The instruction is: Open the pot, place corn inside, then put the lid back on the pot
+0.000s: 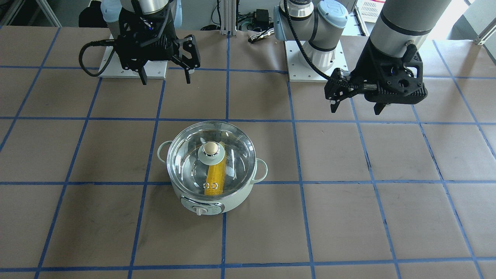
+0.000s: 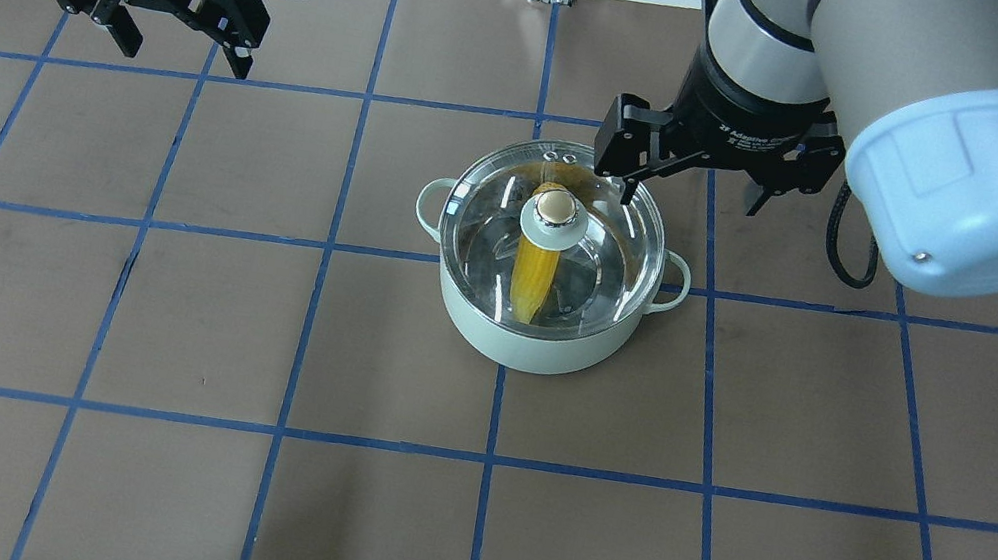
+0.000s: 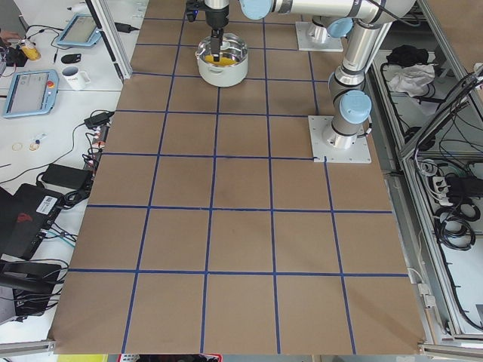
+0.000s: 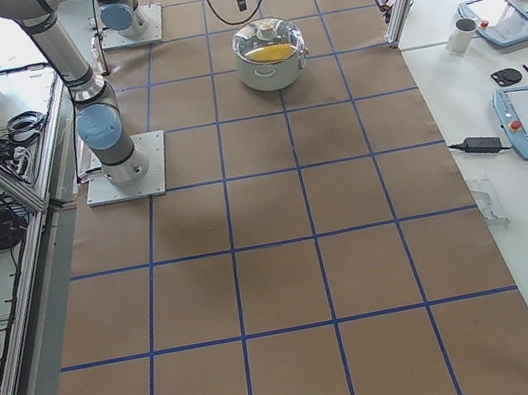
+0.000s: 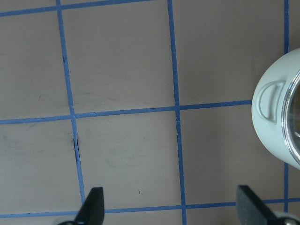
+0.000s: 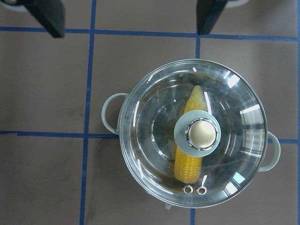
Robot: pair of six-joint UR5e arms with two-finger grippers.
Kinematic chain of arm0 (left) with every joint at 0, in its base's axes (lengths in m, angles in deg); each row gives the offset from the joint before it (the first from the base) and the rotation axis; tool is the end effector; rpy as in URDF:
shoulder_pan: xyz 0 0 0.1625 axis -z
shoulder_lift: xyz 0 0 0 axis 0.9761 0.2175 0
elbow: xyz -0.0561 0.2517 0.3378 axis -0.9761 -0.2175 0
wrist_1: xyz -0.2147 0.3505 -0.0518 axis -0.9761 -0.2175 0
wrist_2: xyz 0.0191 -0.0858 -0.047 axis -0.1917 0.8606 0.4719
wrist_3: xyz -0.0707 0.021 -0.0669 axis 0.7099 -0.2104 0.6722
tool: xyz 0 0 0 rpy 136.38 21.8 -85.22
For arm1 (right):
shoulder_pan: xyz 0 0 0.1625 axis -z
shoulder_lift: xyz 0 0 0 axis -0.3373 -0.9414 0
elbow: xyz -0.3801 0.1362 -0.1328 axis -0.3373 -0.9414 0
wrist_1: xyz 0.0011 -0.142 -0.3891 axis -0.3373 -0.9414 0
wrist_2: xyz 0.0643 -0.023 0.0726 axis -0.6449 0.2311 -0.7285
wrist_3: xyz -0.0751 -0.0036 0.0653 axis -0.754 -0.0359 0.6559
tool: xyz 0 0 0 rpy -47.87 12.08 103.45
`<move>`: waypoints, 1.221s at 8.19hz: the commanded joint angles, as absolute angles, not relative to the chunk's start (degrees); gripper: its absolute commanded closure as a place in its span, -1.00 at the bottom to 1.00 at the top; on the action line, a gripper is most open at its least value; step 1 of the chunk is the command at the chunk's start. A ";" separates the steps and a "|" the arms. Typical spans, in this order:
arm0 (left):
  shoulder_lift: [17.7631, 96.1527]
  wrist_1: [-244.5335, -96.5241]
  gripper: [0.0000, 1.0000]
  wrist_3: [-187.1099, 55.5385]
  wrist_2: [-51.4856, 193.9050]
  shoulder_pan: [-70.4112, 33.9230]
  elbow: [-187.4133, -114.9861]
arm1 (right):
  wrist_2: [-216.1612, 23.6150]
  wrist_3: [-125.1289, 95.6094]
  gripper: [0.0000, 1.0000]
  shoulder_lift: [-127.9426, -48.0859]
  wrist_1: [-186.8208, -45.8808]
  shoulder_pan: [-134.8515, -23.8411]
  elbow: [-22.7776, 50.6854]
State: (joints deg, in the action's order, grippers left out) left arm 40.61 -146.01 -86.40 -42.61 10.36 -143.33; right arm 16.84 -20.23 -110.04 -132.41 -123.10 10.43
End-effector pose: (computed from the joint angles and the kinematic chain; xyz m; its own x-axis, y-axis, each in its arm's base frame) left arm -0.1094 -0.5230 0.5156 -0.9971 0.0630 -0.0431 0.0643 0.9975 -0.0288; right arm 0.2422 -0.4425 0.5140 -0.9990 -0.0418 -0.0160 -0.0402 0.9951 -0.0902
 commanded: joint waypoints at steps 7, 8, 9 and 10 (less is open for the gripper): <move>40.79 -146.01 -1.00 -86.67 -41.73 10.36 -143.29 | 15.34 -27.89 -1.00 -110.67 -126.80 -111.33 7.27; 40.79 -146.01 -1.00 -86.67 -41.73 10.36 -143.37 | 15.78 -31.05 -1.00 -110.84 -124.18 -110.08 7.27; 40.79 -146.01 -1.00 -86.76 -41.73 10.36 -143.11 | 16.04 -31.78 -1.00 -111.02 -124.07 -110.07 7.27; 40.79 -146.01 -1.00 -86.76 -41.73 10.36 -143.11 | 15.96 -33.35 -1.00 -111.02 -124.15 -109.81 7.27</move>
State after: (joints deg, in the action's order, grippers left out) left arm 40.79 -146.01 -86.71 -41.73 10.36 -143.24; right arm 15.81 -30.38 -110.88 -124.85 -110.72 7.31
